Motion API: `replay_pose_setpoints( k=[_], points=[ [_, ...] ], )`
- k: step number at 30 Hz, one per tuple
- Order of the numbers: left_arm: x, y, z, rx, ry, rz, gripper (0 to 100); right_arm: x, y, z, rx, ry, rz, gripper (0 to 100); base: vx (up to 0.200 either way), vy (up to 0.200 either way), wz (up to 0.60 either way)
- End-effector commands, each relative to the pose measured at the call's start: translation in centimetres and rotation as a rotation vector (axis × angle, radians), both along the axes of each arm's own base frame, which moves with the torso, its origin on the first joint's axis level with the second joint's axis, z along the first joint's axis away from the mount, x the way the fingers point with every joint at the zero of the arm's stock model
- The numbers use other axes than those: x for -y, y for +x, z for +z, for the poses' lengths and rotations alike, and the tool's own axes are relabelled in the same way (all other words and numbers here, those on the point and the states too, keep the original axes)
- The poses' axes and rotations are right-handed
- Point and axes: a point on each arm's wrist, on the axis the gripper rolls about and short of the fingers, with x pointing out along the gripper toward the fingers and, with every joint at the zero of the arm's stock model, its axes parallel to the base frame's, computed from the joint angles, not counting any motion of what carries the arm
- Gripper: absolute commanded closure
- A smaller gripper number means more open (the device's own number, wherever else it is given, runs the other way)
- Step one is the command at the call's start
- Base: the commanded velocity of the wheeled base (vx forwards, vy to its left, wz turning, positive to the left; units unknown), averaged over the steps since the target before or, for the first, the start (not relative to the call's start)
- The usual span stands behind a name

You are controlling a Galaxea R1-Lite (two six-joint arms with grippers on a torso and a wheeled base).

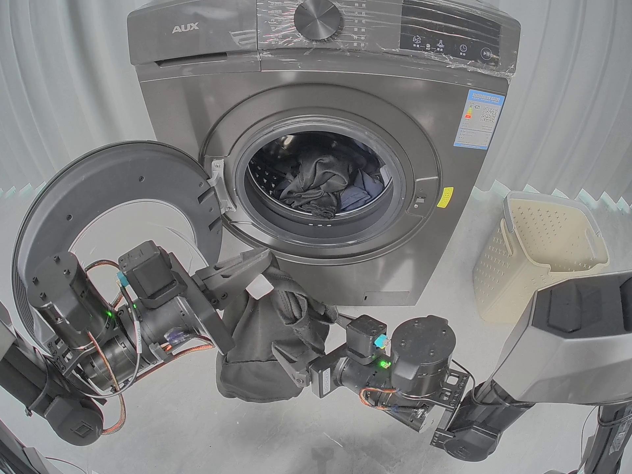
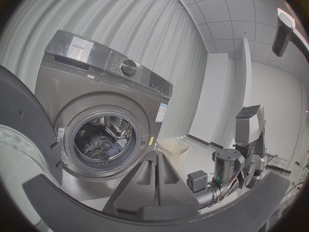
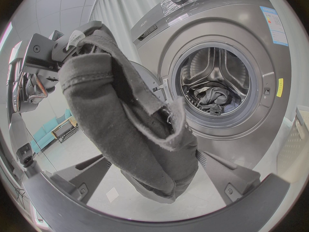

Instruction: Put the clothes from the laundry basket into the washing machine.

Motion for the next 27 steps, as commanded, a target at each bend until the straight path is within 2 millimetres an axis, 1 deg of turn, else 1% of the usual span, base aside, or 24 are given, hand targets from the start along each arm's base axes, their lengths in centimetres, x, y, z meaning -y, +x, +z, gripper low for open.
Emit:
replay_pose_setpoints(
  k=[1, 17, 18, 27],
  points=[
    [0.0, 0.0, -0.1, -0.003, 0.001, 0.001, 100, -0.1, -0.2, -0.2, -0.005, -0.003, 0.005, 0, 0.0, 0.0, 0.0],
    [0.1, 0.1, -0.4, -0.014, 0.009, -0.001, 100, -0.2, -0.1, 0.2, 0.003, 0.015, 0.0, 0, 0.0, 0.0, 0.0],
    [0.1, 0.1, -0.4, -0.014, 0.009, -0.001, 100, -0.2, -0.1, 0.3, 0.004, 0.017, 0.0, 100, 0.0, 0.0, 0.0],
    [-0.1, 0.5, -0.5, -0.023, 0.003, 0.011, 100, -0.4, -0.1, 0.8, 0.024, 0.043, 0.0, 100, 0.0, 0.0, 0.0]
  ],
)
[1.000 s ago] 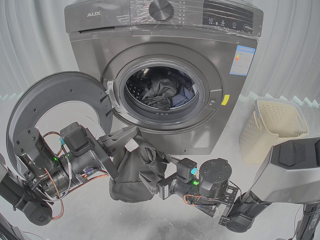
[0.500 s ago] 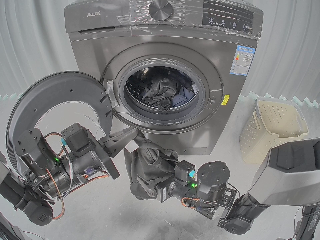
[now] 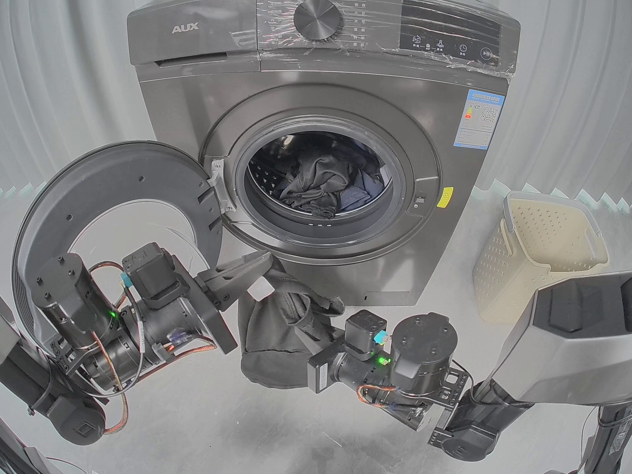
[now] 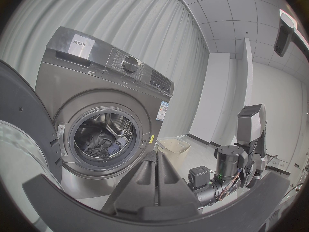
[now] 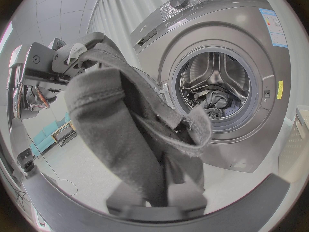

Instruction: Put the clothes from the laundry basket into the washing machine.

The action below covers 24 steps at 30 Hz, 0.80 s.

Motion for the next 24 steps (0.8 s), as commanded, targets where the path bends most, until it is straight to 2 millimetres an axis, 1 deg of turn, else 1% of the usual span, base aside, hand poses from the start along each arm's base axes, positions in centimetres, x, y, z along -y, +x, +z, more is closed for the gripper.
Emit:
replay_pose_setpoints(
  k=[1, 6, 7, 9, 13, 19, 20, 24],
  points=[
    [-0.1, 0.4, -0.3, -0.011, 0.006, 0.013, 100, 0.1, -0.2, 0.5, 0.007, 0.011, 0.001, 100, 0.0, 0.0, 0.0],
    [-0.1, 1.2, -0.6, -0.02, 0.002, 0.074, 100, 0.7, -1.1, 1.9, 0.017, 0.037, 0.012, 100, 0.0, 0.0, 0.0],
    [-0.1, 1.2, -0.6, -0.02, 0.002, 0.074, 100, 0.7, -1.1, 1.9, 0.017, 0.037, 0.012, 100, 0.0, 0.0, 0.0],
    [-0.1, 1.7, -0.7, -0.024, -0.001, 0.103, 100, 1.3, -1.8, 2.5, 0.016, 0.04, 0.018, 100, 0.0, 0.0, 0.0],
    [0.0, 1.7, -0.7, -0.028, -0.001, 0.102, 100, 1.8, -2.3, 2.5, 0.004, 0.037, 0.02, 100, 0.0, 0.0, 0.0],
    [0.0, 1.8, -0.7, -0.025, -0.002, 0.104, 100, 1.8, -2.4, 2.4, -0.001, 0.036, 0.023, 100, 0.0, 0.0, 0.0],
    [0.0, 1.7, -0.7, -0.027, -0.002, 0.102, 0, 1.8, -2.4, 2.4, 0.0, 0.037, 0.023, 100, 0.0, 0.0, 0.0],
    [-0.2, 1.9, -0.7, -0.049, -0.027, 0.107, 0, 2.0, -2.2, 2.6, 0.002, 0.039, 0.006, 100, 0.0, 0.0, 0.0]
  ],
)
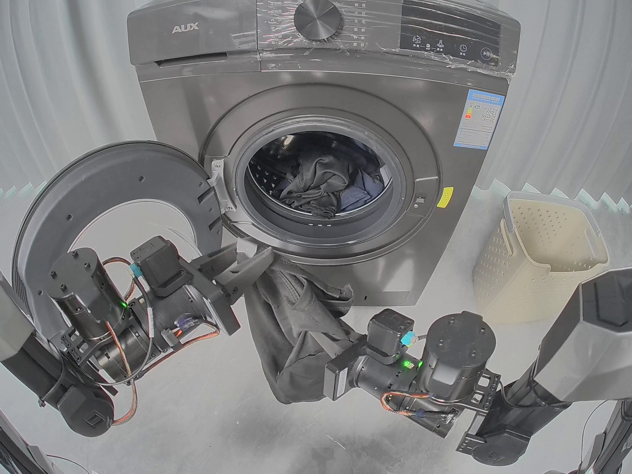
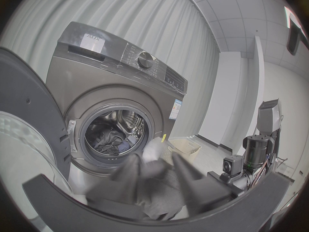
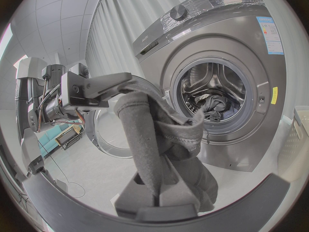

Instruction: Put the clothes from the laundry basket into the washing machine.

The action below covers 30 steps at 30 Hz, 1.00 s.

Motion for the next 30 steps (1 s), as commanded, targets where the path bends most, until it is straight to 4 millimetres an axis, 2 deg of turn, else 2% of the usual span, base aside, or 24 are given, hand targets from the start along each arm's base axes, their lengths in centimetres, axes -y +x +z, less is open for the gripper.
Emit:
replay_pose_setpoints(
  k=[1, 7, 15, 17, 19, 23, 30],
  points=[
    [-0.2, 0.3, 0.1, -0.015, -0.026, 0.01, 0, 0.4, 0.3, 0.5, 0.009, 0.009, -0.026, 100, 0.0, 0.0, 0.0],
    [-1.0, 1.1, 0.4, -0.01, -0.044, 0.048, 0, 0.6, 0.6, 0.8, 0.012, 0.02, -0.047, 100, 0.0, 0.0, 0.0],
    [-1.0, 0.5, 0.3, -0.014, -0.032, 0.032, 0, 0.3, 1.5, 1.1, 0.016, 0.039, -0.112, 100, 0.0, 0.0, 0.0],
    [-1.1, -0.7, -0.4, -0.045, -0.012, 0.006, 0, 0.3, 2.6, 1.4, 0.02, 0.053, -0.149, 100, 0.0, 0.0, 0.0],
    [-0.9, -1.1, -0.6, -0.054, -0.006, -0.011, 0, 0.1, 2.8, 1.4, 0.019, 0.057, -0.152, 100, 0.0, 0.0, 0.0],
    [-0.3, -4.0, -3.2, -0.138, 0.104, -0.14, 0, -0.7, 4.3, 2.1, 0.043, 0.107, -0.192, 100, 0.0, 0.0, 0.0],
    [1.9, -4.4, -6.0, -0.149, 0.25, -0.211, 0, -1.8, 5.5, 4.0, 0.077, 0.168, -0.212, 100, 0.0, 0.0, 0.0]
  ],
)
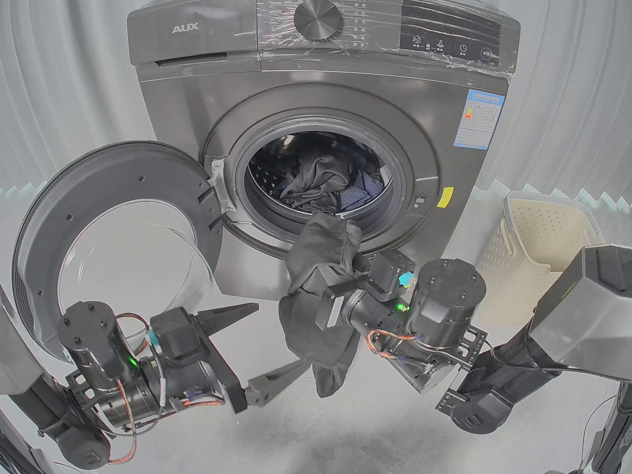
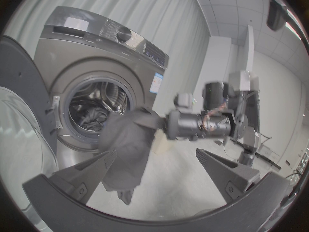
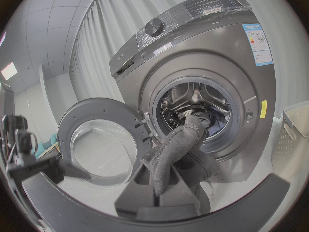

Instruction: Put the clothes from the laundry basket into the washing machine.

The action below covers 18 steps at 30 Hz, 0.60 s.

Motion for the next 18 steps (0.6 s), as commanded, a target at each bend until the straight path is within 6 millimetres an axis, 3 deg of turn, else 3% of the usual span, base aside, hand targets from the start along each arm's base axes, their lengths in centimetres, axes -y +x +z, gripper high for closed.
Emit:
replay_pose_setpoints(
  k=[1, 14, 18],
  points=[
    [2.1, -0.1, -2.9, -0.059, 0.103, -0.057, 0, -1.0, 1.2, 1.4, 0.022, 0.053, -0.042, 100, 0.0, 0.0, 0.0],
    [7.0, 6.2, -4.9, -0.006, 0.063, 0.165, 0, -2.2, 1.6, 2.3, 0.029, 0.111, -0.062, 100, 0.0, 0.0, 0.0],
    [8.5, 8.3, -4.6, 0.024, 0.001, 0.226, 0, -2.6, 1.7, 2.2, 0.025, 0.12, -0.071, 100, 0.0, 0.0, 0.0]
  ],
)
